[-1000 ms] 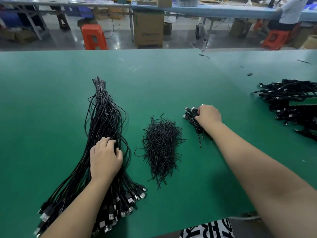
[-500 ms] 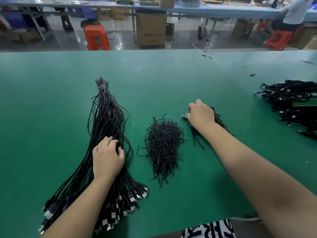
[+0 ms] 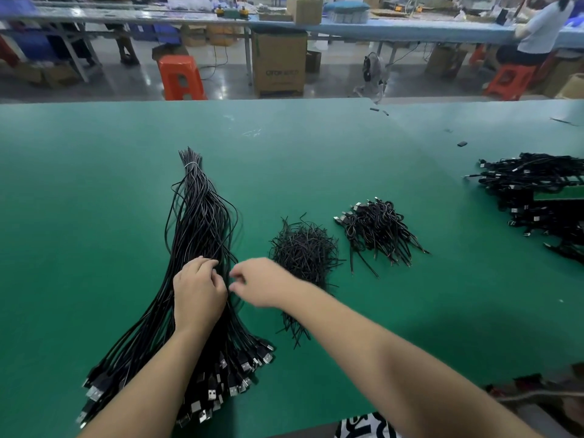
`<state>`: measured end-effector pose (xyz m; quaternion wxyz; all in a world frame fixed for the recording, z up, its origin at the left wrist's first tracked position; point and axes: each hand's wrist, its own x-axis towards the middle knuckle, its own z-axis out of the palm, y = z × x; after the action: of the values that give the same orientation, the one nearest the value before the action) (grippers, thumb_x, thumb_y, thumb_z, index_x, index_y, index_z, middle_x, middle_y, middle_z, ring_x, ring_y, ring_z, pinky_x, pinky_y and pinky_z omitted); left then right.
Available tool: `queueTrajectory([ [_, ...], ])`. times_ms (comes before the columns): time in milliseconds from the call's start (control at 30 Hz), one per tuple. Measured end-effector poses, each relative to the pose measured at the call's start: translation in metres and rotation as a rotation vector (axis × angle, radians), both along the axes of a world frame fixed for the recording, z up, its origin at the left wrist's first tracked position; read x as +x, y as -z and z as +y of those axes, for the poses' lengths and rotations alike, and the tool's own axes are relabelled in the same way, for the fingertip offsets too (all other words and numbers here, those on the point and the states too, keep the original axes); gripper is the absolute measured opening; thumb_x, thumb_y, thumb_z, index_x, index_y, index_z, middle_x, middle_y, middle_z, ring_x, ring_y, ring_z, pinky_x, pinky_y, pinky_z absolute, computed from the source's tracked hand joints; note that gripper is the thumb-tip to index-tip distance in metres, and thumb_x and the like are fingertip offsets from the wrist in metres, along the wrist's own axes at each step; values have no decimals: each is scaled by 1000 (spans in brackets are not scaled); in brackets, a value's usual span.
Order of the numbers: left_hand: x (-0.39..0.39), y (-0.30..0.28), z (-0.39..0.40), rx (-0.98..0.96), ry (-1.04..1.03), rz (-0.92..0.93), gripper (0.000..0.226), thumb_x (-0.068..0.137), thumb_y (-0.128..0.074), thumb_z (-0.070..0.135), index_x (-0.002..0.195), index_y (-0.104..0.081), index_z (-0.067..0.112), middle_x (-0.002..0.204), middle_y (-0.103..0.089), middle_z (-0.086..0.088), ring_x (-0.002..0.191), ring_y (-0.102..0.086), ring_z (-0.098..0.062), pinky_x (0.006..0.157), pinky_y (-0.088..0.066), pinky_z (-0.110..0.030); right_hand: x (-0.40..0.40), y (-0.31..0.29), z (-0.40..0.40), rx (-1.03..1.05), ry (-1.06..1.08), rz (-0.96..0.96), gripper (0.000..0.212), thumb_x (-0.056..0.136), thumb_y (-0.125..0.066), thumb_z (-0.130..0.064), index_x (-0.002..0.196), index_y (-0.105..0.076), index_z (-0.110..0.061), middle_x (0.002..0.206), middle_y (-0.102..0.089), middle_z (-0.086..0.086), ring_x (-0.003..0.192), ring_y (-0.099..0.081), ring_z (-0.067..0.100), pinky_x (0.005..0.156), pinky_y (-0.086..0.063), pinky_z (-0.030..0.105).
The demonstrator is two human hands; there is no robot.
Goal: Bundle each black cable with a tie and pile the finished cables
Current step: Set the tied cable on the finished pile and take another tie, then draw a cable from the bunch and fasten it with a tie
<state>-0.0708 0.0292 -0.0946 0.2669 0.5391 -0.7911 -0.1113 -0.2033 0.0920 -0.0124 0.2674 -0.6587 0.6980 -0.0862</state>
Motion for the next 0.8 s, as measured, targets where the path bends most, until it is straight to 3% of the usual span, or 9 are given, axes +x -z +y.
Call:
queueTrajectory([
  [133, 1, 0, -1, -10, -28, 50, 25, 85, -63, 0, 107, -74, 4, 112, -69, -13, 117, -55, -32, 101, -36, -50, 26, 27, 7, 48, 42, 36, 24, 101, -48, -21, 117, -57, -6, 121, -57, 18, 114, -54, 39, 93, -48, 46],
  [300, 3, -3, 1, -35, -36, 133, 25, 82, -65, -3, 101, -75, 10, 95, -68, -10, 97, -55, -35, 83, -40, -47, 28, 41, 16, 54, 20, 56, 32, 98, -49, -18, 127, -58, -10, 138, -48, 17, 128, -39, 37, 104, -42, 49],
  [400, 5, -9, 0, 78, -12, 242, 29, 89, -57, 1, 110, -72, 13, 95, -67, -7, 94, -59, -32, 82, -47, -45, 29, 47, 19, 74, -1, 96, 40, 101, -49, -23, 139, -55, -13, 150, -41, 15, 135, -33, 37, 109, -40, 51],
  [533, 8, -26, -4, 201, -50, 300, 35, 92, -56, 9, 125, -62, 18, 93, -67, 3, 84, -61, -24, 78, -46, -37, 34, 52, 21, 65, 0, 134, 44, 102, -48, -25, 145, -49, -13, 148, -41, 15, 134, -32, 36, 107, -41, 50],
  [600, 12, -38, -12, 304, -60, 193, 29, 92, -58, 16, 120, -64, 19, 85, -67, 7, 83, -61, -22, 75, -47, -35, 35, 53, 20, 64, 12, 133, 44, 103, -47, -26, 145, -48, -13, 148, -41, 14, 134, -32, 35, 107, -41, 50],
  [667, 17, -52, -22, 481, 6, -12, 17, 93, -58, 23, 103, -71, 17, 75, -72, 7, 77, -66, -20, 73, -53, -33, 34, 53, 20, 77, 18, 109, 46, 104, -46, -27, 148, -45, -16, 153, -37, 12, 138, -28, 35, 110, -39, 51],
  [800, 26, -78, -31, 694, 99, -229, 31, 100, -54, 24, 78, -68, 7, 56, -70, 0, 48, -61, -15, 48, -47, -23, 24, 50, 23, 76, 24, -6, 48, 105, -44, -31, 153, -42, -20, 162, -32, 6, 147, -23, 31, 116, -31, 50],
])
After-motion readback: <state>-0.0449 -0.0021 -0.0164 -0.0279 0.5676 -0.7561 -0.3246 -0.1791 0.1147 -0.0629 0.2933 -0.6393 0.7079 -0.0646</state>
